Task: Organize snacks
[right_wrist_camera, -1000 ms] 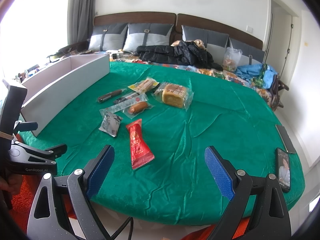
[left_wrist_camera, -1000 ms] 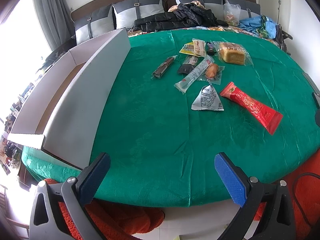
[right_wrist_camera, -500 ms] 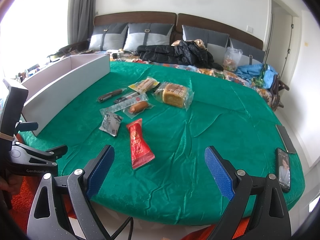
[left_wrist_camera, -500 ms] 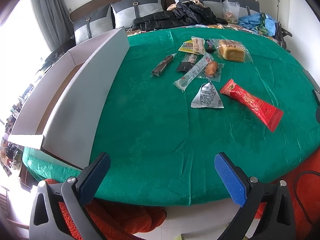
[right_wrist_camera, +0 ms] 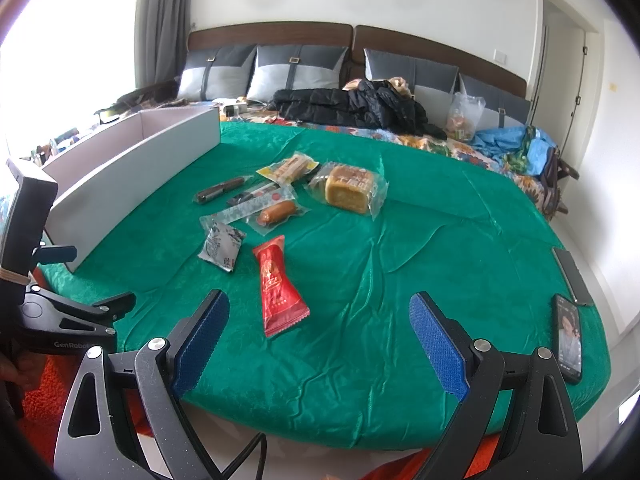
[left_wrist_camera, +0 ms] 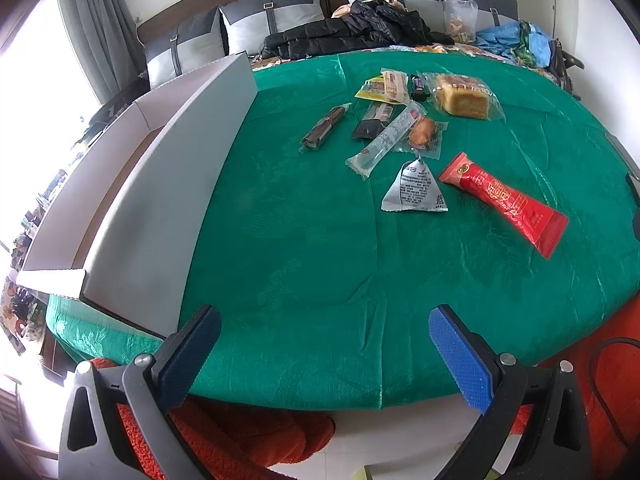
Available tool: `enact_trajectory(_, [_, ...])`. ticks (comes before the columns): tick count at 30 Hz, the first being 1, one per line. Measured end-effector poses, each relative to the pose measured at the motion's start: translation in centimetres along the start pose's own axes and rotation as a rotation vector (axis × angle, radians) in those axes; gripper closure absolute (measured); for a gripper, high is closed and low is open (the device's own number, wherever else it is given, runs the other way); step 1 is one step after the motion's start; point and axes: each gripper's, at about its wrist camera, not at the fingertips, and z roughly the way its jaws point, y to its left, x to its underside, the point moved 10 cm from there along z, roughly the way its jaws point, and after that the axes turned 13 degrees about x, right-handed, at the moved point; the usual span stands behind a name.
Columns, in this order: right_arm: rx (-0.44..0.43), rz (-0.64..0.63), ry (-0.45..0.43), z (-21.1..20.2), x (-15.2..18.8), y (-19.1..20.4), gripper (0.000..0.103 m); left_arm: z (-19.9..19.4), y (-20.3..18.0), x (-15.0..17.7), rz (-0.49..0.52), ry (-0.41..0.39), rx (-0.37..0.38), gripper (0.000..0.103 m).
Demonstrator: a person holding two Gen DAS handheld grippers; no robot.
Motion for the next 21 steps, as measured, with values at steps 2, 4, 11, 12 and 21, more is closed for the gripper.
enact_trajectory(2, [0.000, -0.001, 0.000, 0.0, 0.0, 0.0, 0.009, 0.1, 0.0, 0.1, 0.002, 0.002, -0.001, 0.000])
enact_trajectory(4, [0.000, 0.000, -0.001, 0.0, 0.0, 0.0, 0.009, 0.1, -0.1, 0.1, 0.003, 0.006, 0.000, 0.000])
enact_trajectory(11, [-0.020, 0.023, 0.029, 0.7, 0.7, 0.1, 0.009, 2.4, 0.3, 0.4, -0.033, 0.089, 0.075, 0.000])
enact_trajectory(12, [-0.028, 0.036, 0.038, 0.9, 0.8, 0.0, 0.009, 3.0, 0.3, 0.4, -0.038, 0.106, 0.095, 0.000])
enact_trajectory(21, [-0.058, 0.113, 0.119, 1.7, 2.1, -1.4, 0.009, 7.4, -0.1, 0.6, -0.043, 0.196, 0.153, 0.000])
